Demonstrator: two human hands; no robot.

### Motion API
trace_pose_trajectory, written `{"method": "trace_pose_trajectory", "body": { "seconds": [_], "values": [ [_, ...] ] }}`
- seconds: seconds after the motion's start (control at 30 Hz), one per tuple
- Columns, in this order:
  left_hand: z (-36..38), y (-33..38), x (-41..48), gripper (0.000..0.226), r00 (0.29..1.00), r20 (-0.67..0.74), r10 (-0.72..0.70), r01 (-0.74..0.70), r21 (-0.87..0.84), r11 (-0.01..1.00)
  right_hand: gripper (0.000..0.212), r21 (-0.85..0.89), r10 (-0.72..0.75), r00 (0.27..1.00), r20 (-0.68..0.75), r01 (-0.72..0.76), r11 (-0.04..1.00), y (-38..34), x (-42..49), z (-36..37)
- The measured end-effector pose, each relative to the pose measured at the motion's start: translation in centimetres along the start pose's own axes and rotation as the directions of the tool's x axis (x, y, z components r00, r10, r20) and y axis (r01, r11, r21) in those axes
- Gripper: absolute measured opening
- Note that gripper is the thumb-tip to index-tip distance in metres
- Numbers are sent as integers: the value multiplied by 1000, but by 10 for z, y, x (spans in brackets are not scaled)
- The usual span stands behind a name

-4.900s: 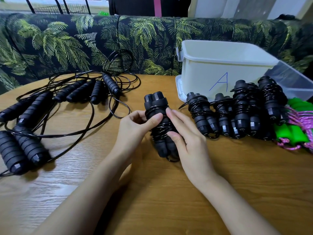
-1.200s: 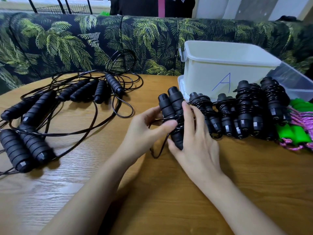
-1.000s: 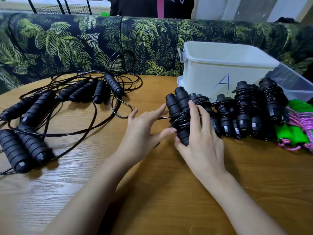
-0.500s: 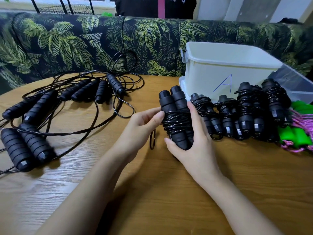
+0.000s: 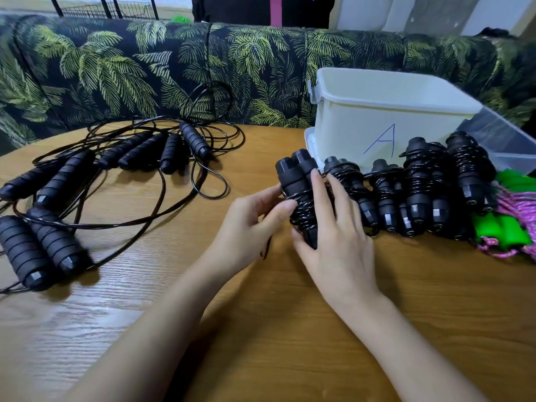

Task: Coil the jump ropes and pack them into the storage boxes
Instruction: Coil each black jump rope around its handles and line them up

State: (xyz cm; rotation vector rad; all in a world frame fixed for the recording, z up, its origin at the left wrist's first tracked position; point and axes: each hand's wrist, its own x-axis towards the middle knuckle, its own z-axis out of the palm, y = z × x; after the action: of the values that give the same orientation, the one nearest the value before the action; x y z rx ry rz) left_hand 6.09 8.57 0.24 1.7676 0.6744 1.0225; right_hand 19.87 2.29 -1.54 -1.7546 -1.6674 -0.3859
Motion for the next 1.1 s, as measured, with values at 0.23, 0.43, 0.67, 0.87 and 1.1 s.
{"method": "trace_pose_trajectory", "body": {
  "seconds": [0.23,0.43,0.67,0.87,1.1],
  "values": [
    [-2,-10,1,52,997,-13,79,-67,403,913,78,26,75,997,-4,-75,997,9,3,-1],
    [-9,-1,4,62,986,-107,-131,137,51,989,68,515,191,974,121,-226,827,7,5,-4],
    [-13,5,4,43,964,-63,-258,223,-335,915,56,825,176,942,285,-335,456,-2,6,-10],
    [-18,7,5,47,924,-228,-308,188,-432,882,66,889,92,894,438,-446,103,-4,7,-17],
    [-15,8,4,51,916,-319,-244,133,-333,934,61,848,38,935,352,-336,409,4,5,-12]
  ]
}}
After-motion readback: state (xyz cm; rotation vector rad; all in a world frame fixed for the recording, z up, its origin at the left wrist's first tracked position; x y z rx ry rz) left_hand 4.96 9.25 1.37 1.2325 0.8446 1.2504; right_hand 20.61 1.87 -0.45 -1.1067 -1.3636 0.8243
